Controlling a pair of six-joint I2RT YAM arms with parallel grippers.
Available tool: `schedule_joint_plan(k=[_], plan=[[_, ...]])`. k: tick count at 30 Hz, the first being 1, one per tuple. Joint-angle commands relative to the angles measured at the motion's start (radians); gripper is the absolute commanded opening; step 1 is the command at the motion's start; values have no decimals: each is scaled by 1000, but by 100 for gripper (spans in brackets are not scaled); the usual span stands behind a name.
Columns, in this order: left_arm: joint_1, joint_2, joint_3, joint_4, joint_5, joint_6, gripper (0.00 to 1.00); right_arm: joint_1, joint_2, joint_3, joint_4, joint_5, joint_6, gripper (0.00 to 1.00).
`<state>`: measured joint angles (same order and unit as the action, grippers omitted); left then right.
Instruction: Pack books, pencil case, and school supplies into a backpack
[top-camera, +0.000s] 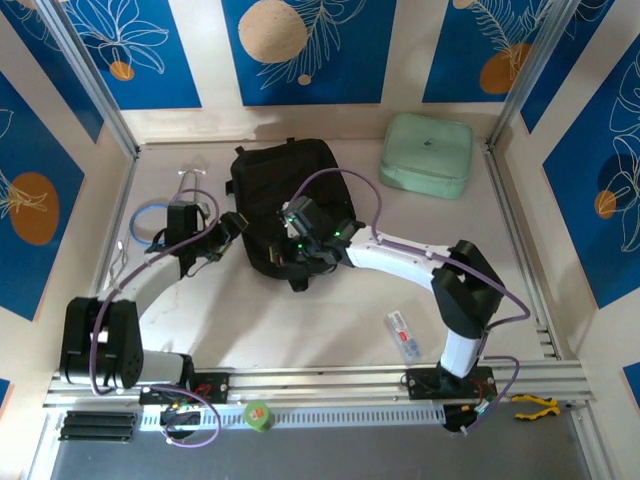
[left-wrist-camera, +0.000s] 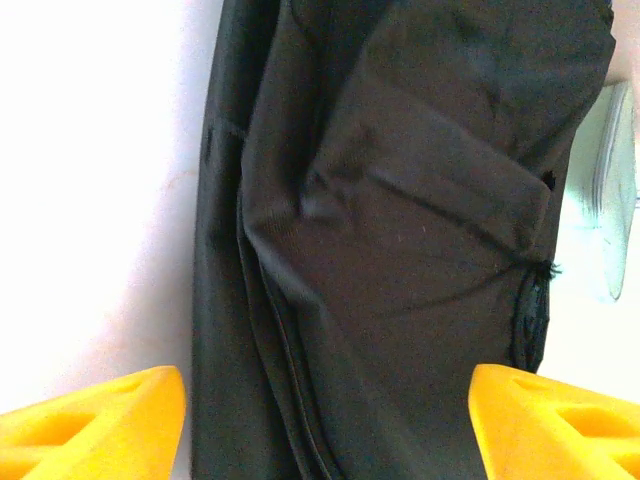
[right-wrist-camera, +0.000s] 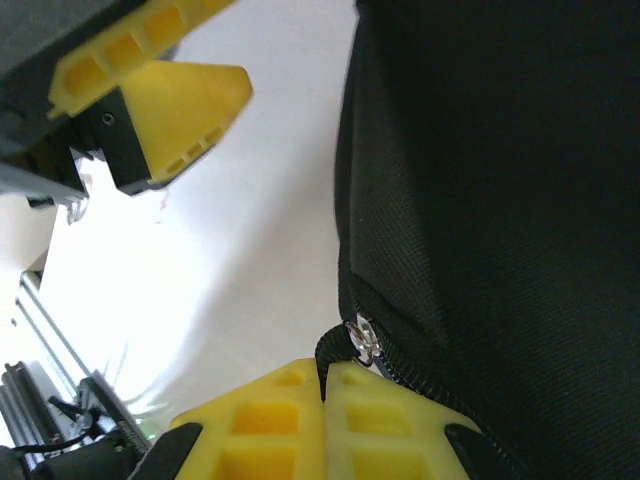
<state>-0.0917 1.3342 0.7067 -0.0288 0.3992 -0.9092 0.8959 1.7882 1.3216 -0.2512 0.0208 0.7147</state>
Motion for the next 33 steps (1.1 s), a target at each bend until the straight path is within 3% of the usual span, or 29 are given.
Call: schedule_joint_plan(k=[1, 10, 20, 28, 33], plan=[[4, -57, -16, -79, -3, -3, 77, 12, 27, 51, 47, -79, -28, 0], [-39, -13, -87, 93, 91, -138, 77, 19, 42, 31, 61, -126, -7, 0], [-149, 115, -53, 169, 27, -131, 70, 31, 32, 4, 62, -136, -8, 0], [-158, 152, -48, 103, -115, -42, 23, 27, -31, -91, 28, -66, 26, 0], [-158, 201, -49, 105, -139, -23, 10, 18, -109, -172, -46, 52, 61, 0]])
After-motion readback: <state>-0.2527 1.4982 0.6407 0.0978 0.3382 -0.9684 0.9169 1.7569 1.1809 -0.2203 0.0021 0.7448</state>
